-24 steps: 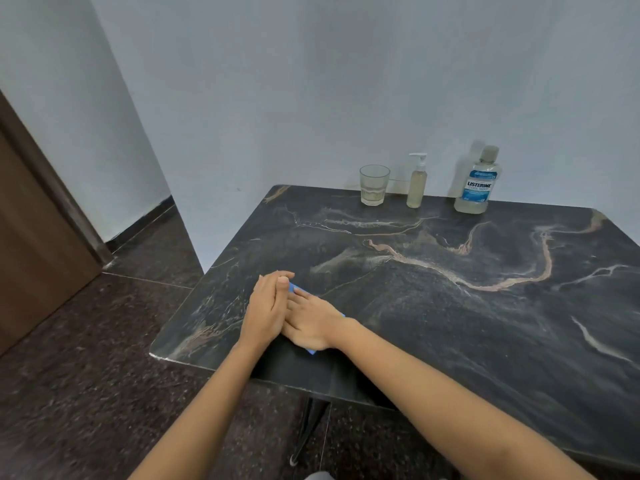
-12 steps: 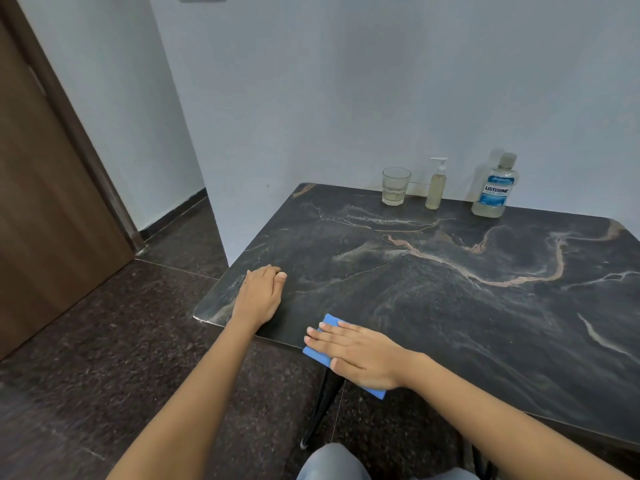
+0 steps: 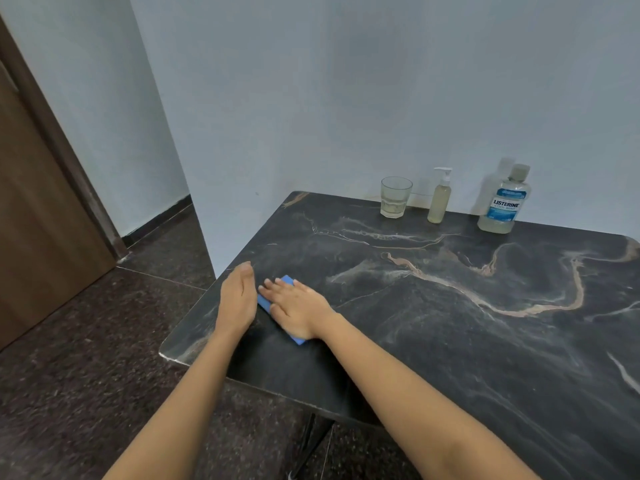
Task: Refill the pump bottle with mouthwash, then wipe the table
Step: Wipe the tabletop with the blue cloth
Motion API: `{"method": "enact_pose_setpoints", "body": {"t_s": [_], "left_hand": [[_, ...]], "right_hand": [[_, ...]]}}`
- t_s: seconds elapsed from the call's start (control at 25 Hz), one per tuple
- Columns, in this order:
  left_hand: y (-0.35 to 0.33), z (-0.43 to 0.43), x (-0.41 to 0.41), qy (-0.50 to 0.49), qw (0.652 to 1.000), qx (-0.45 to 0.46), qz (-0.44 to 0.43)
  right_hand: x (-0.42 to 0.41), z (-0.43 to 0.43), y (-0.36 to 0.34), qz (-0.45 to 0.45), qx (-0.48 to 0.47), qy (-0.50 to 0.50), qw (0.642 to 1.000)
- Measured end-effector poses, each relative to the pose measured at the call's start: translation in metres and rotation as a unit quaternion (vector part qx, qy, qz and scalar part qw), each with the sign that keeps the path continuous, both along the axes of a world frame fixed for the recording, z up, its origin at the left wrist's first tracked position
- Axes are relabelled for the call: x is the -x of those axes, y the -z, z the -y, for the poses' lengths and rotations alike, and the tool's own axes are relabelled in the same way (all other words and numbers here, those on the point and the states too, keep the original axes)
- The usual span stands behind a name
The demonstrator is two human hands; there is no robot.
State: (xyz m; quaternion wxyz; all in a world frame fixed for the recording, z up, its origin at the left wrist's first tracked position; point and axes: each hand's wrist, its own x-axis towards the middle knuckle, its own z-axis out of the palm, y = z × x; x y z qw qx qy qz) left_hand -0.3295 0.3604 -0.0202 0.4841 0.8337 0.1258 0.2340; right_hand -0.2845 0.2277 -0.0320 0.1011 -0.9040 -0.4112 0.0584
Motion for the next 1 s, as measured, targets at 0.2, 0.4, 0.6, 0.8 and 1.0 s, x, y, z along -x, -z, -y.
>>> {"method": "enact_pose_setpoints", "body": {"t_s": [0.2,0.4,0.6,0.8,1.0], "left_hand": [[0.035,0.006,-0.026,0.047,0.97,-0.218,-0.095],[0.041,0.013,-0.036,0.078,0.943,-0.292,-0.136],[0.036,0.041,-0.036,0.097,0.943,-0.288,-0.137],[0.029,0.08,-0.029,0.134,0.939,-0.294,-0.122],[0.025,0.109,-0.014,0.159,0.935,-0.298,-0.112]], "right_hand": [[-0.089,0.006,0.0,0.003,0.002,0.106,0.994],[-0.144,0.053,0.001,-0.006,-0.01,0.199,0.98],[-0.159,0.128,0.0,-0.002,-0.022,0.28,0.96],[-0.142,0.214,-0.002,-0.009,-0.003,0.35,0.937],[-0.097,0.279,-0.003,-0.013,0.004,0.408,0.913]]}}
